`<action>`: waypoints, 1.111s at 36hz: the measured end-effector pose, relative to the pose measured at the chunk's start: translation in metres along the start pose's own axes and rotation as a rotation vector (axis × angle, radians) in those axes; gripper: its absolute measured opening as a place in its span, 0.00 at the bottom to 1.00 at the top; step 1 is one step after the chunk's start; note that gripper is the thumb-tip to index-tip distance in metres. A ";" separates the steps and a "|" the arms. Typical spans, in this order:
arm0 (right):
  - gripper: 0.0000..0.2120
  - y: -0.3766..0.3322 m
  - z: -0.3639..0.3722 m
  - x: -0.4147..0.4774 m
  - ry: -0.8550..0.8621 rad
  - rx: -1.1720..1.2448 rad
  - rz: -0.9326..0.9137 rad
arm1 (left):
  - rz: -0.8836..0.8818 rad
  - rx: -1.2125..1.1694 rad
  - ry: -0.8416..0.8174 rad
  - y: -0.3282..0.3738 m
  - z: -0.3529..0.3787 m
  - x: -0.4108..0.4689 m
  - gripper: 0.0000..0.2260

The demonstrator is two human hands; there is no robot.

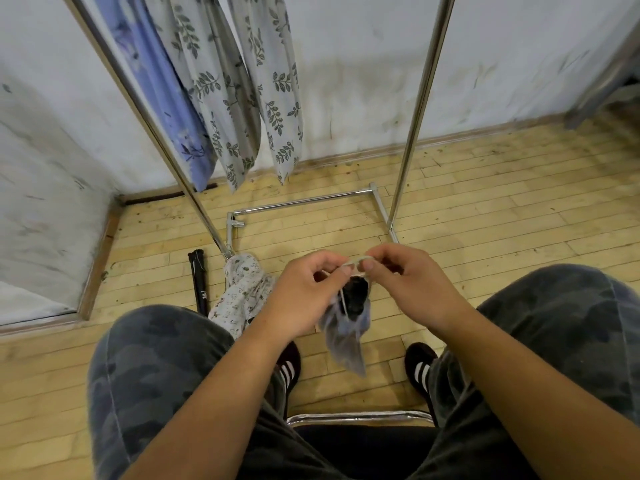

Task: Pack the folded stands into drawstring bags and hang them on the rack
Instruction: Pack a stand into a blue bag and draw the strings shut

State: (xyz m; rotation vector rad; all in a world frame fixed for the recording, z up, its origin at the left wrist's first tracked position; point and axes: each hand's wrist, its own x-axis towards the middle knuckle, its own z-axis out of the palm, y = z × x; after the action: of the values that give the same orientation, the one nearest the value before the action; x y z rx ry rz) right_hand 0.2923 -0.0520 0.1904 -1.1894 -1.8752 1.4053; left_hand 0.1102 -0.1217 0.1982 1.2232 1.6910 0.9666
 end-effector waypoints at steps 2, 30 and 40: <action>0.05 -0.011 -0.001 0.003 0.034 0.022 -0.044 | 0.022 -0.019 0.011 0.013 -0.007 0.001 0.04; 0.04 -0.219 -0.074 0.100 0.252 0.150 -0.416 | 0.338 -0.092 0.250 0.224 -0.106 0.058 0.04; 0.05 -0.272 -0.082 0.161 0.301 0.174 -0.401 | 0.312 -0.190 0.304 0.265 -0.138 0.108 0.05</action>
State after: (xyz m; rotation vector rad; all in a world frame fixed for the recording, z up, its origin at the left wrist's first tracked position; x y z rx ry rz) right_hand 0.1868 0.1054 0.4562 -0.8285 -1.6298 1.0768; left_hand 0.0517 0.0282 0.4725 1.2841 1.6137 1.5322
